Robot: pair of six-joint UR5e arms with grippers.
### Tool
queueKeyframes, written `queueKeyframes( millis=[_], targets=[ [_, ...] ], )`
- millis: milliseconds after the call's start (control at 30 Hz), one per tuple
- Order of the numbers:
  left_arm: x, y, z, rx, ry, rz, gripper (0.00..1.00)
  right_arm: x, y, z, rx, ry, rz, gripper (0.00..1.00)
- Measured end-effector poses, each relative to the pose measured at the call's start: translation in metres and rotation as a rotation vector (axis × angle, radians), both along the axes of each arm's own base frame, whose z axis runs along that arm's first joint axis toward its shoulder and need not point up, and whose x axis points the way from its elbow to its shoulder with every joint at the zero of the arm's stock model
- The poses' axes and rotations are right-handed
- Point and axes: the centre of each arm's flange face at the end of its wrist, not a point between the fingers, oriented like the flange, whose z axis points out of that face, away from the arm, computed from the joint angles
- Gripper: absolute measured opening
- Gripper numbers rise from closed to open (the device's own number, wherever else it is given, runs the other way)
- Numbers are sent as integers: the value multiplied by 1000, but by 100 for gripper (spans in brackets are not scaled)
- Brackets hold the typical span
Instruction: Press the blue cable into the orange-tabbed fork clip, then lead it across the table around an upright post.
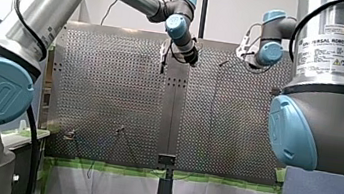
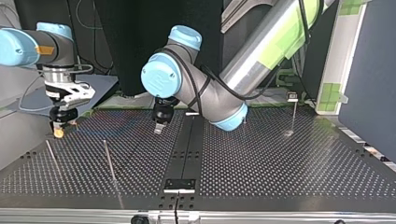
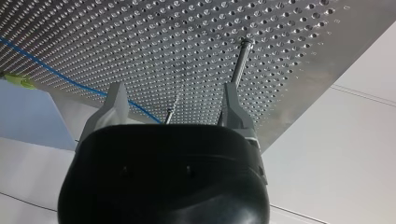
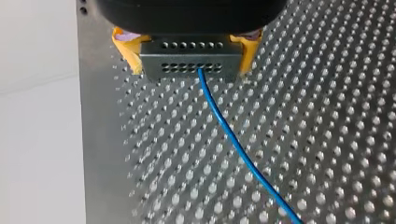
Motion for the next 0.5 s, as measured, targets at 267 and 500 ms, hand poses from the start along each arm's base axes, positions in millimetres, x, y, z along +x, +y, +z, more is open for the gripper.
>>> queueKeyframes(
  millis=[267,500],
  targets=[
    [0,0,0,0,1,-1,100,10,1,11,-5,5,68,0],
    [0,0,0,1,1,0,100,13,4,21,-19,6,91,0]
  ],
)
